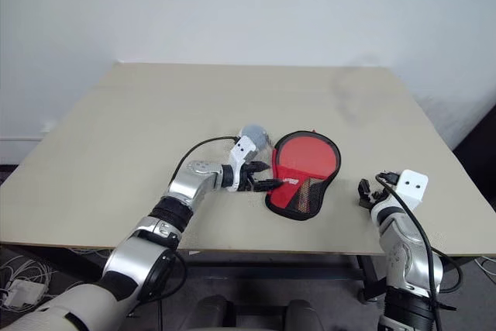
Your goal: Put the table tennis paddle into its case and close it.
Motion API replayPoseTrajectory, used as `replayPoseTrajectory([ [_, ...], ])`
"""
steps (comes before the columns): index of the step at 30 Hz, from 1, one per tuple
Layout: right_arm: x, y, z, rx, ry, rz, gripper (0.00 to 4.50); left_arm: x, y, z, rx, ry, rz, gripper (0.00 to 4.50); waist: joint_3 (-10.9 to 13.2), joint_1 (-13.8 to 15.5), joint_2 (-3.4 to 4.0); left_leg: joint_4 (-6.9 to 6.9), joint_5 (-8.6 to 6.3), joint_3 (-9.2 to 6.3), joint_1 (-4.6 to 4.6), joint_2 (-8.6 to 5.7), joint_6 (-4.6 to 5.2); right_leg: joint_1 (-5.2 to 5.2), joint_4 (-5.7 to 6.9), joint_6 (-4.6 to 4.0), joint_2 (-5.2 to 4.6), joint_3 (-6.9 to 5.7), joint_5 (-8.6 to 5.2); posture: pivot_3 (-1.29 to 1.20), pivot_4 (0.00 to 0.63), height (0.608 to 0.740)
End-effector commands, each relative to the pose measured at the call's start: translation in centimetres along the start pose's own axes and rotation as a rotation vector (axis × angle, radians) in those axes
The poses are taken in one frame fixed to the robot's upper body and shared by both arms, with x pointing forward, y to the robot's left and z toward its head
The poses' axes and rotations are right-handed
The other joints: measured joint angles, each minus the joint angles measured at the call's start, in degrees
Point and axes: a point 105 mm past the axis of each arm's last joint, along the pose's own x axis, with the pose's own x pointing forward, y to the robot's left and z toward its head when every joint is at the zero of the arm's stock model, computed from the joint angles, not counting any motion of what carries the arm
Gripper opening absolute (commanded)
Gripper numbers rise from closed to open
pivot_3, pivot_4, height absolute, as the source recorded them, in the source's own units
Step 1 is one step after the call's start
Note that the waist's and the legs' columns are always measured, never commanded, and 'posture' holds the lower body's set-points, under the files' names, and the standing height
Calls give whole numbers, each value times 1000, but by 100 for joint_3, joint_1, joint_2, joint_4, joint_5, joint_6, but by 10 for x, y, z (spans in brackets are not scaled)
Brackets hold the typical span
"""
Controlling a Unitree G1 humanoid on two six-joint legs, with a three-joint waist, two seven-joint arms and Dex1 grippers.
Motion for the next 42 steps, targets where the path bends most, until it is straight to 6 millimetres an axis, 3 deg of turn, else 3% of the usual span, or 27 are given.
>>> replayPoseTrajectory([
  [1,0,-5,21,30,-90,-31,4128,-9,-4,26,-105,-46,-19,4231,0,-1,0,0,0,-1,0,0,0,1,0,0,0,0,0,0,0,728],
  [5,2,-5,20,29,-87,-39,4128,-5,-8,15,-278,15,-17,4231,-1,-2,1,0,0,-3,3,0,0,3,0,0,0,-1,0,0,0,728],
  [11,4,-3,20,21,-85,-39,4128,10,-19,-10,-407,160,5,4231,-1,2,2,2,0,-3,4,-1,0,6,0,0,0,-1,0,0,0,728],
  [17,4,-6,18,19,-79,-51,4128,25,-33,-4,-600,157,-53,4231,-8,8,12,6,0,-9,4,-5,0,13,-1,1,-3,-6,0,0,0,728],
  [25,4,-9,16,12,-75,-69,4128,40,-43,-2,-708,141,-86,4231,-10,31,16,8,0,-15,5,-10,0,20,-5,1,-7,-11,-1,0,0,728],
  [37,5,-11,15,-7,-71,-82,4154,38,-45,-2,-765,99,-127,25,-10,0,17,4,1,-15,4,-13,-1,11,0,1,-5,-4,-1,0,0,728],
  [42,6,-10,14,-19,-69,-86,4154,27,-50,-12,-794,173,-175,25,-10,-3,18,4,1,-14,4,-13,-2,9,0,1,-4,-2,-1,0,0,728],
])
